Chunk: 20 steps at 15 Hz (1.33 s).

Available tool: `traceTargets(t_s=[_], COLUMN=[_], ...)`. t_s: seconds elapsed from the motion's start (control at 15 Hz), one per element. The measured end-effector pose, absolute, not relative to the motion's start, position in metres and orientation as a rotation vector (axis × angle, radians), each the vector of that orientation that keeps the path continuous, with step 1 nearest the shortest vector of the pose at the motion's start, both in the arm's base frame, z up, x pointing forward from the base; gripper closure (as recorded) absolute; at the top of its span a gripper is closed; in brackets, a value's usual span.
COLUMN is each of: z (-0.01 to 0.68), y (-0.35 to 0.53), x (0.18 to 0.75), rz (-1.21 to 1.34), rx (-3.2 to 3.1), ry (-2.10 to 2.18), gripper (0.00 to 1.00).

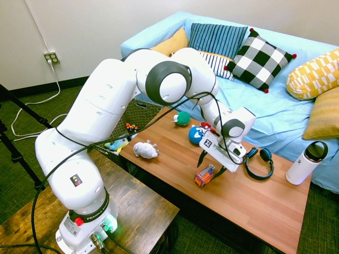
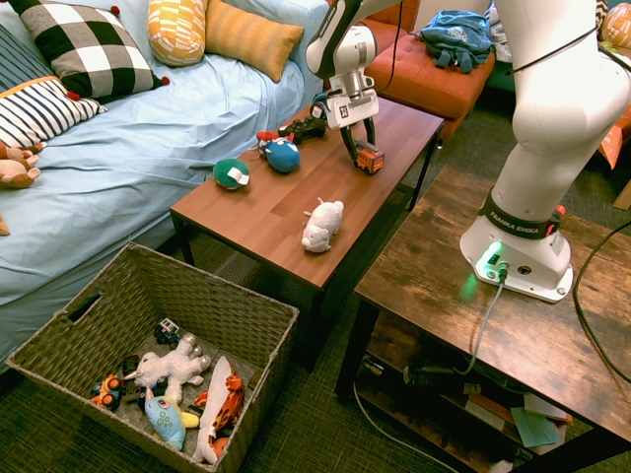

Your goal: Put the toy car in the basket

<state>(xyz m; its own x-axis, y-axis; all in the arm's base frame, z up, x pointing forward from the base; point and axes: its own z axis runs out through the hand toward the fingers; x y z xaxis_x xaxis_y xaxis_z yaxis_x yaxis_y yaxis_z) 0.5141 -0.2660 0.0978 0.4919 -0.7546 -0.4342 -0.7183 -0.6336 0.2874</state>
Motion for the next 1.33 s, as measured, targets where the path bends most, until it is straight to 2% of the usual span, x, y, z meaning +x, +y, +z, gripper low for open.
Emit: traceTargets(t_s=[0.93, 1.2, 1.33], z=[0.103, 0.174, 0.221], y=[-0.265, -0.231, -0.175], x=[0.520, 0.521, 0.527], rz=[-0.825, -0.739, -0.685], rx=[2.649, 2.722, 2.778], ry=[-1.301, -1.271, -1.226], gripper=[1.00, 1.00, 1.00])
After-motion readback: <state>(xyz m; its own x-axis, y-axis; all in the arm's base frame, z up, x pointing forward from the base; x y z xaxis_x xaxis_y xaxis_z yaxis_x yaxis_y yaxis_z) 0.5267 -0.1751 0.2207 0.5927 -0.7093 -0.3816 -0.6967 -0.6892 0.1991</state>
